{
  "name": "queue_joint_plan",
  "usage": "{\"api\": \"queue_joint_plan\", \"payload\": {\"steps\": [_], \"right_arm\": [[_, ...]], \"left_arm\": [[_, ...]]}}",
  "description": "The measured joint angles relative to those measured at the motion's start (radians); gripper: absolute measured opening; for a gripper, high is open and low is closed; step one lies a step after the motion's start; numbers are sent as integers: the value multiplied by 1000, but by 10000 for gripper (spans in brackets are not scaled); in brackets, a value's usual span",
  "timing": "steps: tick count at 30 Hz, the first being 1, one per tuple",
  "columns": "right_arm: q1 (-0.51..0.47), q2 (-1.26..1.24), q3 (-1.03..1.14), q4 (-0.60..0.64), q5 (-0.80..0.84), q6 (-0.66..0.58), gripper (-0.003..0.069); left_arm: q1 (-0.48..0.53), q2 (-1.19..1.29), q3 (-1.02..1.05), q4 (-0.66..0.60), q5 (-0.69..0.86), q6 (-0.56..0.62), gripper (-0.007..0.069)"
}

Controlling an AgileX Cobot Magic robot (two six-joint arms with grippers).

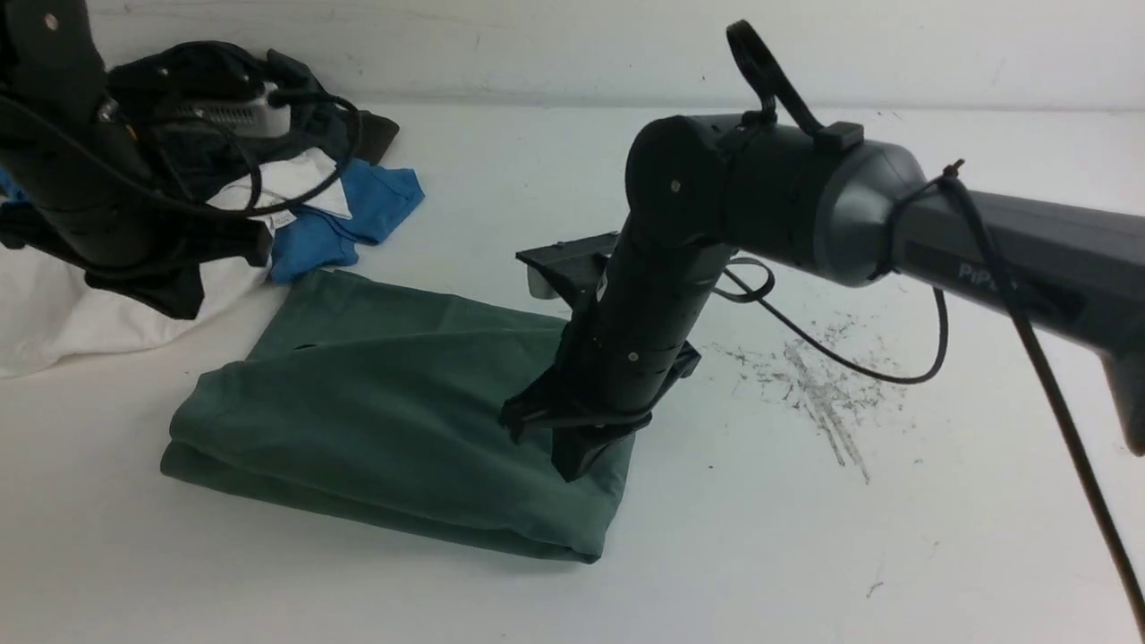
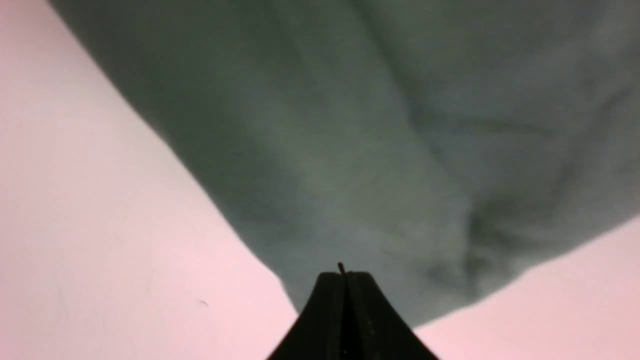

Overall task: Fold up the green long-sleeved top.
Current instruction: Use the right arm to drag the right edge of the fabric to the left and folds it over the left edge

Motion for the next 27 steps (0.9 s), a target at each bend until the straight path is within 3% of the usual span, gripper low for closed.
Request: {"api": "queue_joint_plan", "payload": {"steps": [9, 16, 22, 27], "right_arm": [[40, 68, -83, -81, 15, 47, -15], [54, 207, -252, -104, 17, 65, -15], [59, 227, -216, -185, 4, 95, -15], [60, 195, -142, -200, -41, 95, -15]], "left_arm": [[0, -259, 47, -126, 9, 30, -4], [0, -499, 303, -247, -38, 63, -4], [0, -706, 502, -301, -43, 64, -4], [0, -839, 544, -304, -42, 43, -4]]}}
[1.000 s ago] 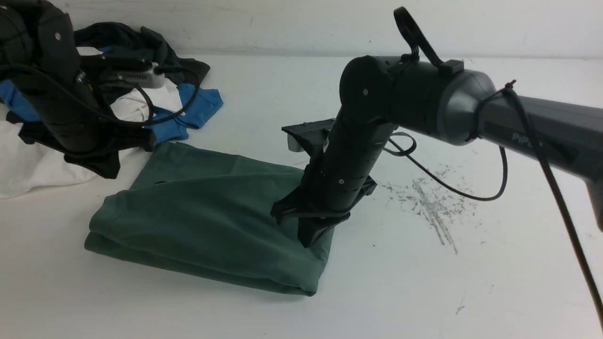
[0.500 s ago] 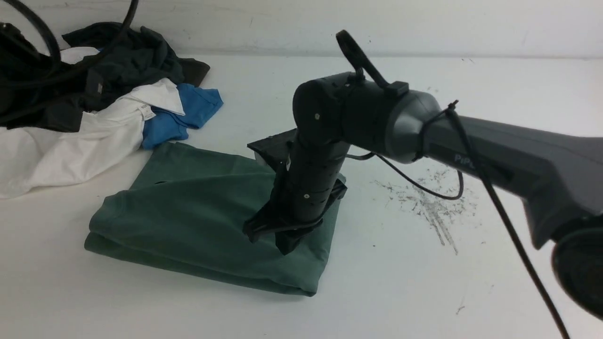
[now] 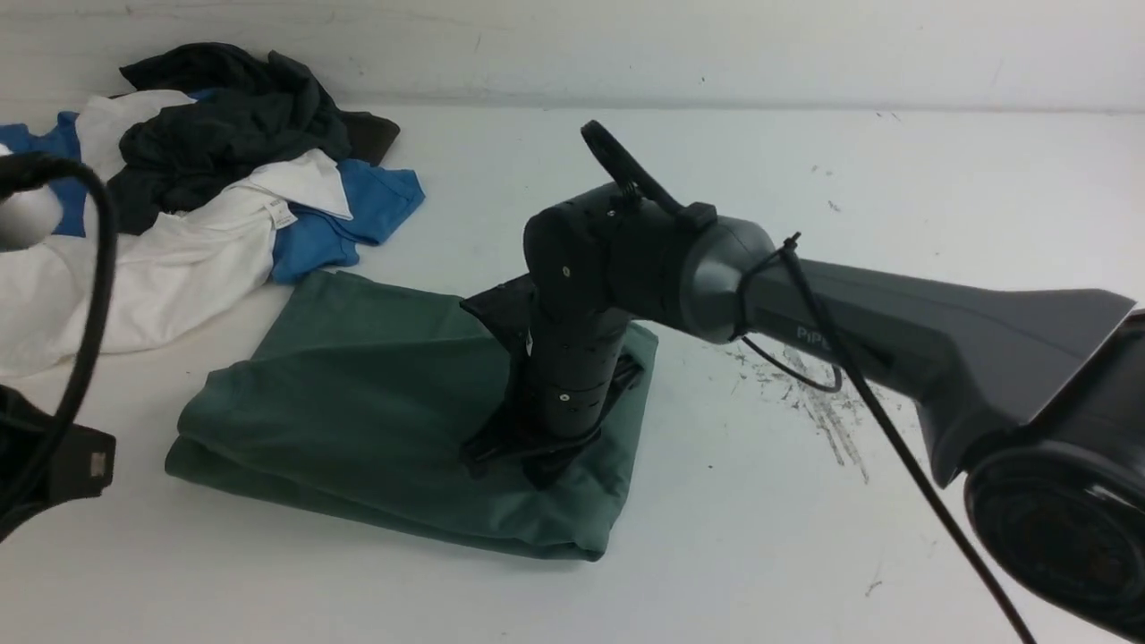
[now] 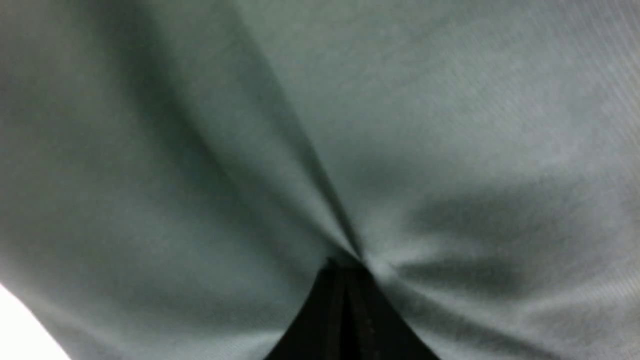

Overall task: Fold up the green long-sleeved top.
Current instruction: Use the right arm to drag the right edge of the fabric to the left and folds it over the left edge

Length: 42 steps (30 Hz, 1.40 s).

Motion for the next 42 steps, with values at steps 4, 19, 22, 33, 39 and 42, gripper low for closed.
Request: {"api": "queue_joint_plan", "payload": {"steps": [4, 19, 22, 33, 39, 42], "right_arm": [[-21, -57, 112, -7, -22, 0, -15], [-286, -261, 337, -122, 46, -5, -15], [-299, -304, 337, -122, 48, 17, -15], [-287, -453, 381, -41, 56, 2, -15], [-287, -435, 381, 116, -67, 0, -15], [-287, -379, 381, 169, -181, -12, -15]], "left_arm": [[0, -61, 0, -2, 0, -19, -4], [0, -89, 0, -3, 0, -25, -4], [0, -89, 2, -3, -1, -25, -4], [0, -89, 2, -3, 10, -24, -4], [0, -89, 3, -5, 12, -23, -4], [0, -89, 3, -6, 30, -21, -4]]}}
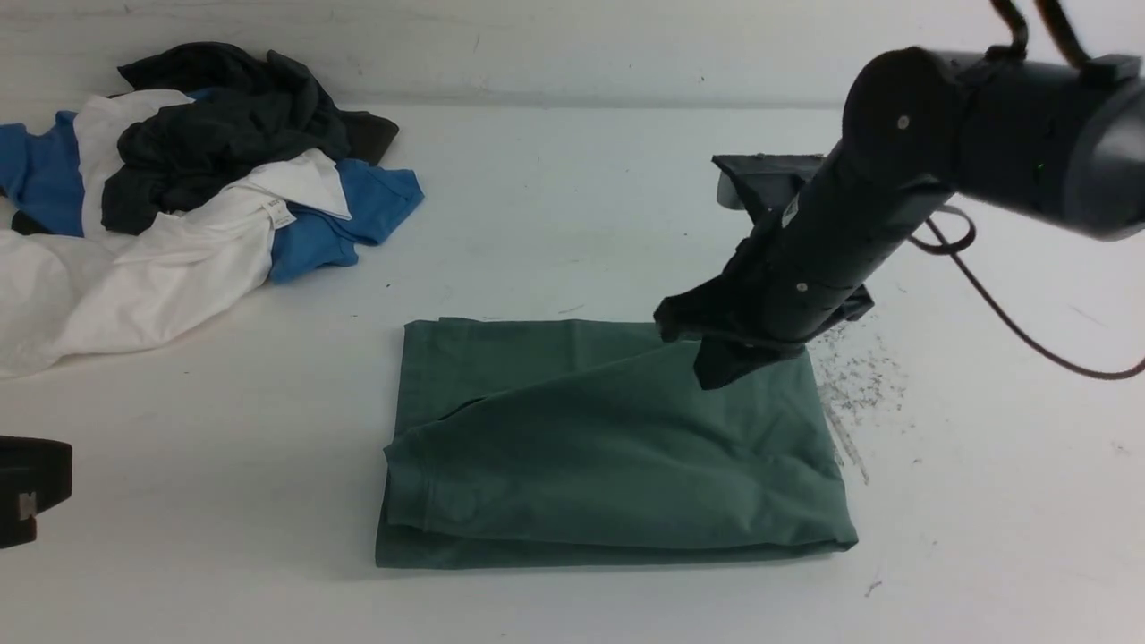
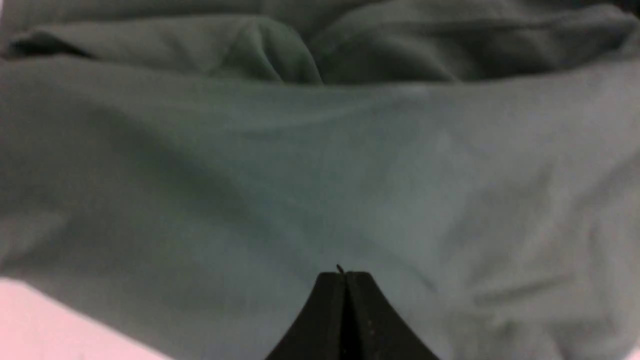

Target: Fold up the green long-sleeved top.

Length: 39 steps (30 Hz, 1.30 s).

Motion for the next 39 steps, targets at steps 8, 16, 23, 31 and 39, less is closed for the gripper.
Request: {"api": "queue_joint_plan", "payload": {"steps": [8, 16, 23, 31, 39], "right_arm": [[0, 169, 0, -4, -165, 0, -15], [1, 94, -13, -65, -119, -2, -15], [-2, -245, -21, -196, -12, 29, -15], [-15, -645, -21, -291, 81, 50, -15], [-17, -1189, 207, -314, -87, 50, -15]], "left_arm": [[0, 0, 0, -13, 124, 0, -4], [0, -25, 0, -25, 164, 0, -4], [0, -69, 0, -25, 166, 29, -4], [0, -76, 0, -26, 166, 33, -4], [0, -76, 0, -26, 73, 34, -4]]}}
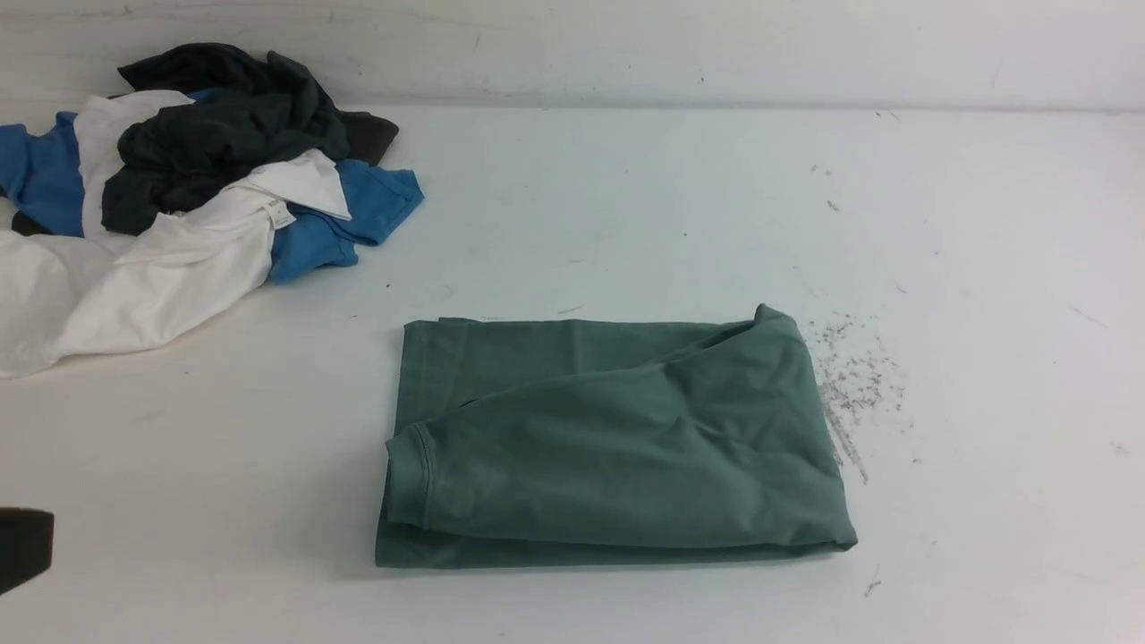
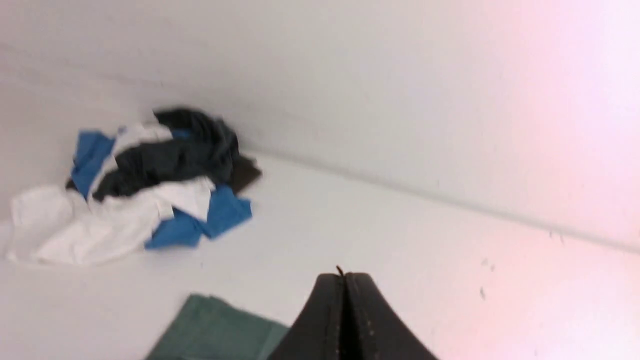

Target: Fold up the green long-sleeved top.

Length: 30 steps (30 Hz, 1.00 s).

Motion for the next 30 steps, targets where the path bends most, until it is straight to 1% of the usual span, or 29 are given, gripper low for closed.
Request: {"api": "queue_joint_plan", "payload": {"steps": [1, 2, 3, 4, 5, 6, 11, 12, 13, 15, 18, 23, 30], "right_arm": [[-1, -91, 89, -1, -88, 2, -15], [-1, -121, 105, -2, -88, 2, -15], [-1, -212, 219, -2, -195, 9, -15], [-2, -298, 329, -3, -263, 28, -15], [-2, -324, 344, -3, -272, 31, -15], [-2, -426, 465, -3, -328, 68, -15], [-2, -580, 690, 23, -435, 142, -15], [-2, -585, 697, 23, -435, 144, -15], [-2, -625, 745, 30, -489, 154, -15], [-2, -664, 785, 31, -544, 157, -15], [-2, -690, 812, 31, -584, 157, -15], [-2, -695, 819, 38, -586, 164, -15], [-2, -695, 822, 42, -585, 167, -15]], "left_arm": [[0, 0, 0, -1, -19, 0, -4], [0, 0, 0, -1, -26, 0, -4], [0, 0, 0, -2, -45, 1, -4], [0, 0, 0, -2, -65, 3, -4], [0, 0, 0, -2, -72, 5, -4], [0, 0, 0, -2, -99, 7, -4], [0, 0, 0, -2, -182, 15, -4], [0, 0, 0, -2, -185, 16, -4], [0, 0, 0, -2, -199, 19, -4], [0, 0, 0, -2, -200, 31, -4], [0, 0, 0, -2, -200, 58, -4], [0, 0, 0, -2, -192, 123, -4], [0, 0, 0, -2, -192, 139, -4]]}}
